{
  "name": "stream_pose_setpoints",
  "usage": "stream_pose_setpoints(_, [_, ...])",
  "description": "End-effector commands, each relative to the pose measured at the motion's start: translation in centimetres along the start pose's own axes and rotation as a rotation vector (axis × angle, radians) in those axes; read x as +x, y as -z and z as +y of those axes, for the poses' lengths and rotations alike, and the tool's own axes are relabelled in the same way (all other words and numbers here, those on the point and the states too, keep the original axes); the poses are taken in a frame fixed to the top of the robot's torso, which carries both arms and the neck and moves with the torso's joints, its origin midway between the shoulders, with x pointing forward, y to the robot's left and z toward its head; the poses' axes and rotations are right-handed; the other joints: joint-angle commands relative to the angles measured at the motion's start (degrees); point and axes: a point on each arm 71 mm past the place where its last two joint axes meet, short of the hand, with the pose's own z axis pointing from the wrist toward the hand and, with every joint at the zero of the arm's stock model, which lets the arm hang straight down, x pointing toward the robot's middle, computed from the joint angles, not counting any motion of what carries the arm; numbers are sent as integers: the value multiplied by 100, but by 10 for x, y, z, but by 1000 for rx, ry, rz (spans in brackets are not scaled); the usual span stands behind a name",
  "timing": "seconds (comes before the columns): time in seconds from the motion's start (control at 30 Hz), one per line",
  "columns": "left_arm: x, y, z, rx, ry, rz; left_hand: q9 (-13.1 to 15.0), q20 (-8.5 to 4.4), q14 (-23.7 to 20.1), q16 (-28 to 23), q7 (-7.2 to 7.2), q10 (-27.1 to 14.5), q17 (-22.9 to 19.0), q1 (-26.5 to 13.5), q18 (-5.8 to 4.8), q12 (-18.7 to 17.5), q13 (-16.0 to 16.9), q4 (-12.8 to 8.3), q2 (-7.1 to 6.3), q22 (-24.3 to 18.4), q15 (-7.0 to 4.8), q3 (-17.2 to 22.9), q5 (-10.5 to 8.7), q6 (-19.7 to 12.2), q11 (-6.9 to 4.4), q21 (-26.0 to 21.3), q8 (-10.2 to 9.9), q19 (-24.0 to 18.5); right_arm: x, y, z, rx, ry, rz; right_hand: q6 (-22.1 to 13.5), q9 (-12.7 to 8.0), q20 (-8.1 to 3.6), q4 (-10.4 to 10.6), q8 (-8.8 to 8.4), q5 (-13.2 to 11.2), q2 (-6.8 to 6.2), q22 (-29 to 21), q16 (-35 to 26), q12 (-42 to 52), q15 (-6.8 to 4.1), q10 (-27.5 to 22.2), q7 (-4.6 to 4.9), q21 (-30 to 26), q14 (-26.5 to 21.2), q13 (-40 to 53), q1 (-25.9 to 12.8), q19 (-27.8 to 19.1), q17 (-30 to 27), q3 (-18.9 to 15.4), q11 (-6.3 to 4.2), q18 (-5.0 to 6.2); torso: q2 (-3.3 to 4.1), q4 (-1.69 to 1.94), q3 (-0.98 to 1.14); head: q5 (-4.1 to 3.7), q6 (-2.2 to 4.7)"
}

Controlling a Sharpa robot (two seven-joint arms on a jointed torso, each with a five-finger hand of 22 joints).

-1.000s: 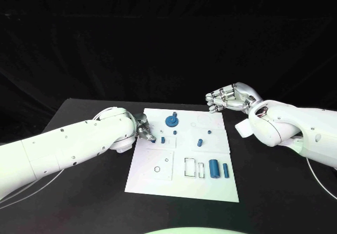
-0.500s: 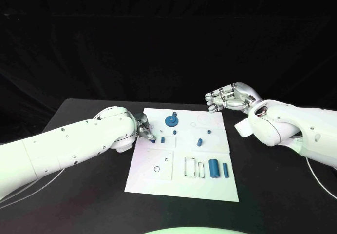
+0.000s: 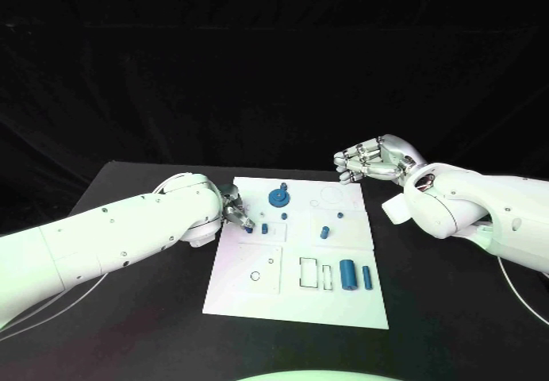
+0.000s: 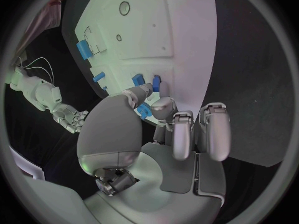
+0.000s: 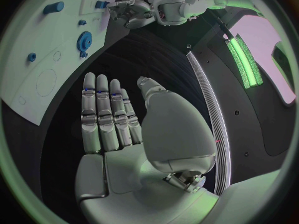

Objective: Assemble the parts on the task board

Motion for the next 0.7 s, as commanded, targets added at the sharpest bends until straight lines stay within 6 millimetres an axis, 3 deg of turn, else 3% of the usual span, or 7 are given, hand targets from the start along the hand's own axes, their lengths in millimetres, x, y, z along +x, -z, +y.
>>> stream_pose_setpoints(0.03, [6, -1, -2, 5, -15, 33, -13, -44, 613, 18, -56, -44, 1507, -53, -105, 27, 8, 24, 7, 650, -34, -87, 8, 94, 15, 33, -33, 95, 2, 0, 1, -9, -2, 16, -27, -9, 3, -5, -15, 21, 2, 6, -12, -1, 1, -18, 23, 21, -42, -9, -35, -56, -6, -14, 35, -30, 3, 2, -2, -13, 6])
stream_pose_setpoints(0.3, [6, -2, -3, 4, -27, 39, -53, -54, 613, 18, -70, -14, 1507, -69, -115, 87, 86, 194, 27, 694, -44, -451, 10, 168, 4, 54, -66, 121, 1, 0, 1, -9, -3, 16, -29, -9, 5, -10, -15, 30, 5, 8, -12, 0, 2, -20, 24, 24, -45, -11, -42, -61, -11, -23, 36, -29, 5, 3, -3, -23, 1])
stream_pose_setpoints(0.7, [5, -2, -2, -4, -45, 32, -72, -59, 613, 18, -85, 9, 1507, -30, -124, 126, 136, 251, 49, 733, -50, -601, 17, 207, -7, 75, -79, 144, 1, 1, 1, -8, -3, 14, -29, -9, 5, -10, -15, 30, 5, 8, -12, 0, 2, -20, 24, 24, -45, -11, -42, -61, -11, -23, 36, -29, 6, 6, -2, -33, -14])
